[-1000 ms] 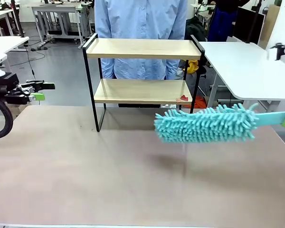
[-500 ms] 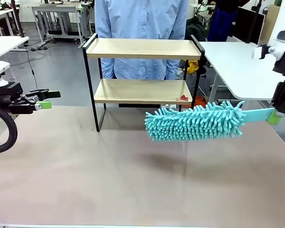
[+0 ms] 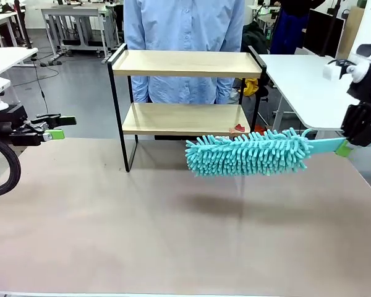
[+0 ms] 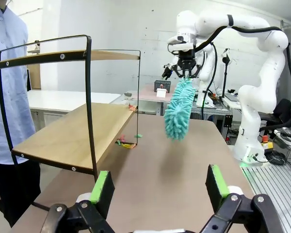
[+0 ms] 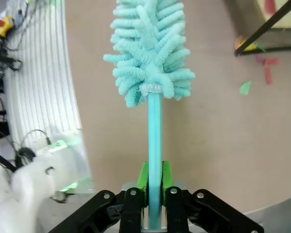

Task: Clean the shelf.
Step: Hand the Duster back to the human.

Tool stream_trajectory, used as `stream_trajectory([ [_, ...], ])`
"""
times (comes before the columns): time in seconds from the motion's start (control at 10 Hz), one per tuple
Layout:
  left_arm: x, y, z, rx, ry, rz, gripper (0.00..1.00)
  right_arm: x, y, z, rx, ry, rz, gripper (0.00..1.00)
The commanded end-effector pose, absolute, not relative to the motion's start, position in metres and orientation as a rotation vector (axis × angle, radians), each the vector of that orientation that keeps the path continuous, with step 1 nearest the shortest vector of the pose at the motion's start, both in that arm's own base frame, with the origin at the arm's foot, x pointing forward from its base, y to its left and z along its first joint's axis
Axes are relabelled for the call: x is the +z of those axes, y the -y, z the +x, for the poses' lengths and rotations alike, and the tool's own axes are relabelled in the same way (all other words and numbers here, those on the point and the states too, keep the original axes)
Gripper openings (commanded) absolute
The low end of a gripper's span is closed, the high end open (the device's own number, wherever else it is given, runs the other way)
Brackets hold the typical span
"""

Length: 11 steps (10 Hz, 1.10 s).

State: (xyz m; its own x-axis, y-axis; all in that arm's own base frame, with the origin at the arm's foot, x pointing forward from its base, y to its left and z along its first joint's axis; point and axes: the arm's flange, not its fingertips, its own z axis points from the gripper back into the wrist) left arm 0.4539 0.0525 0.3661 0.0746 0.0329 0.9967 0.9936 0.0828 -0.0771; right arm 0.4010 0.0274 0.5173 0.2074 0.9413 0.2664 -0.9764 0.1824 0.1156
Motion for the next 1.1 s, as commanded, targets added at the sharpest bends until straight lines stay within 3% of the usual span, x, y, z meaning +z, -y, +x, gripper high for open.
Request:
stream_trajectory([
  [0.0,0.368,-0.054,0.452,-1.087,1.212,-1.217,1.00,0.496,-0.023,0.417,1.525,0.264,0.392,0.13],
  [0.6,0.368,-0.054,0.452,-1.087,1.212,-1.217,1.00,0.504,-0.039,0.423,1.662,0.400,0.426,0.13],
  [1.0,0.366,-0.052,0.454,-1.078,1.213,-1.207,1.00,0.501,-0.044,0.423,1.642,0.366,0.408,0.13],
])
